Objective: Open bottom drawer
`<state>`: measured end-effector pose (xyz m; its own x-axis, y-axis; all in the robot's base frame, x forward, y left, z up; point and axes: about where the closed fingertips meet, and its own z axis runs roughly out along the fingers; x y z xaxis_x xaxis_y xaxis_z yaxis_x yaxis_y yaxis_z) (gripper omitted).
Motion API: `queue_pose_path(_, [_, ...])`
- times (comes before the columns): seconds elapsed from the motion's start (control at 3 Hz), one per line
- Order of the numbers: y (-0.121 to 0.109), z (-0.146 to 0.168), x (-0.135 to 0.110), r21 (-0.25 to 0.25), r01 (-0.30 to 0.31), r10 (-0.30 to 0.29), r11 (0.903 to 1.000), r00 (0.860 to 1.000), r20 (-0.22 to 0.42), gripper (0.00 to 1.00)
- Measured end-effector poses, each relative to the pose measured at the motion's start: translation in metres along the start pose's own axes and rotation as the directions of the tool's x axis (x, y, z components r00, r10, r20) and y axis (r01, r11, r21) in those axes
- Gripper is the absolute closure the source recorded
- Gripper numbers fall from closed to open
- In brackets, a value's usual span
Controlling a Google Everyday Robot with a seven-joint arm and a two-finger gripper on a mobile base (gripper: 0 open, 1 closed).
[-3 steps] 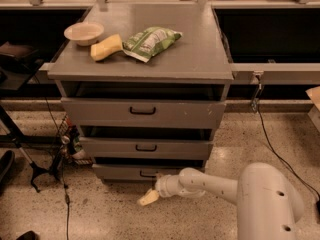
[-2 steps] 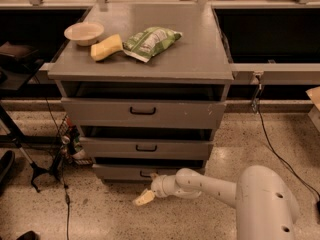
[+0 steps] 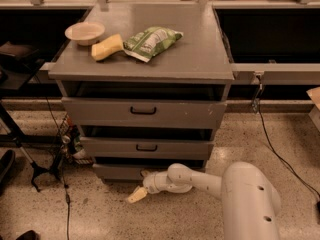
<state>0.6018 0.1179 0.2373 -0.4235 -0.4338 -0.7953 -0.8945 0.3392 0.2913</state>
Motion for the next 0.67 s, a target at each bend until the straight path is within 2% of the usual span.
queue_pose_path(0.33, [-0.0085, 0.0078, -0.0049, -0.001, 0.007, -0.007, 1.0000, 1.000, -0.023, 0.00])
queue_pose_path(0.67, [-0.0168, 0.0027, -0.0093, 0.033, 0.009, -0.008, 0.9994, 1.000, -0.025, 0.00])
